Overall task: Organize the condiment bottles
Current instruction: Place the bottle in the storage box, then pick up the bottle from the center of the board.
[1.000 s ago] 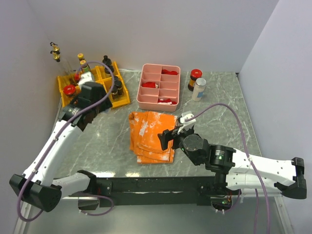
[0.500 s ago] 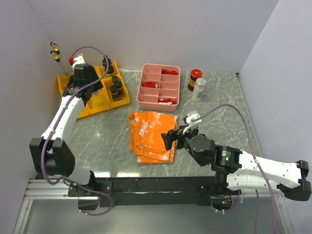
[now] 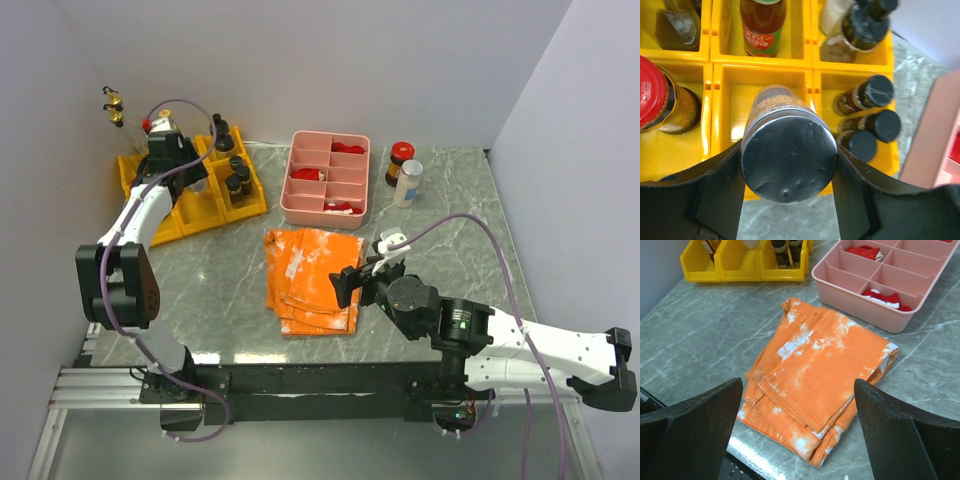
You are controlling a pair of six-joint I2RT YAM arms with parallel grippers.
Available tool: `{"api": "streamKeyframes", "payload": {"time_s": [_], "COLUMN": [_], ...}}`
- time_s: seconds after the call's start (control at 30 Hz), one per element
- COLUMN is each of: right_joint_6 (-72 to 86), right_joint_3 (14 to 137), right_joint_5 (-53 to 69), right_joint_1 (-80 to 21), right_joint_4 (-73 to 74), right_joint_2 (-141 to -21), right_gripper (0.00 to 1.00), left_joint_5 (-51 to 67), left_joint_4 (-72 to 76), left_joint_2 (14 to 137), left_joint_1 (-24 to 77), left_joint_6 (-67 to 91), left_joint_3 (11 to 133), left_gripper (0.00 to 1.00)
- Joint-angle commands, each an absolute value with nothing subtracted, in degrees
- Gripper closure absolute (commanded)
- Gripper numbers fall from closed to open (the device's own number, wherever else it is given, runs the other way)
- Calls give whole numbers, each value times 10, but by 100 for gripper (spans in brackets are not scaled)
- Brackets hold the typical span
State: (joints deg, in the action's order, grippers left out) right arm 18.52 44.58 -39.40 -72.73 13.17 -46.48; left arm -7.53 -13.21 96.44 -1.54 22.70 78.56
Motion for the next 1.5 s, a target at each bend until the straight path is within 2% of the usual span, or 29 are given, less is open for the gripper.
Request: {"api": "streamKeyframes", "payload": {"time_s": [0.0,0.13,0.17,0.37,0.53,0.63,0.67,0.7,0.77,0.87,1.17,1.27,1.47], "right_joint_6": [173,175,175,180,188,198,201,206,213,221,235,223,192], "right_joint_3": [453,448,448,446,446,446,446,445,445,447,513,527,561], "right_joint_5": [-396,-400,-400,-396,-395,-392,-389,-391,-388,-384,-482,-470,-421], "right_joint_1": [-725,-725,-725,-725,-724,-725,-725,-726,-725,-725,-708,-660,-515], "right_joint_4": [104,103,103,103,102,108,112,118,121,125,161,149,97], "right_joint_2": [-469,-468,-468,-469,-463,-456,-451,-448,-442,-441,-510,-533,-599], "right_gripper": [0,0,0,0,0,0,0,0,0,0,0,0,0], "left_joint_5": [-61,-60,-59,-62,-66,-69,-69,-71,-72,-52,63,97,76], "left_joint_4": [-69,-52,-52,-61,-79,-103,-112,-129,-139,-151,-190,-180,-171], "left_joint_2": [979,988,991,1029,1067,1080,1081,1079,1064,1025,874,810,680], "left_joint_1": [-25,-29,-29,-34,-35,-35,-35,-34,-35,-34,-29,-19,37], "left_joint_6": [215,214,214,214,207,203,203,206,210,215,230,231,223], "left_joint_3": [824,814,813,831,851,873,881,894,900,905,886,844,743], "left_gripper": [99,96,89,64,59,40,25,19,9,1,4,3,4]}}
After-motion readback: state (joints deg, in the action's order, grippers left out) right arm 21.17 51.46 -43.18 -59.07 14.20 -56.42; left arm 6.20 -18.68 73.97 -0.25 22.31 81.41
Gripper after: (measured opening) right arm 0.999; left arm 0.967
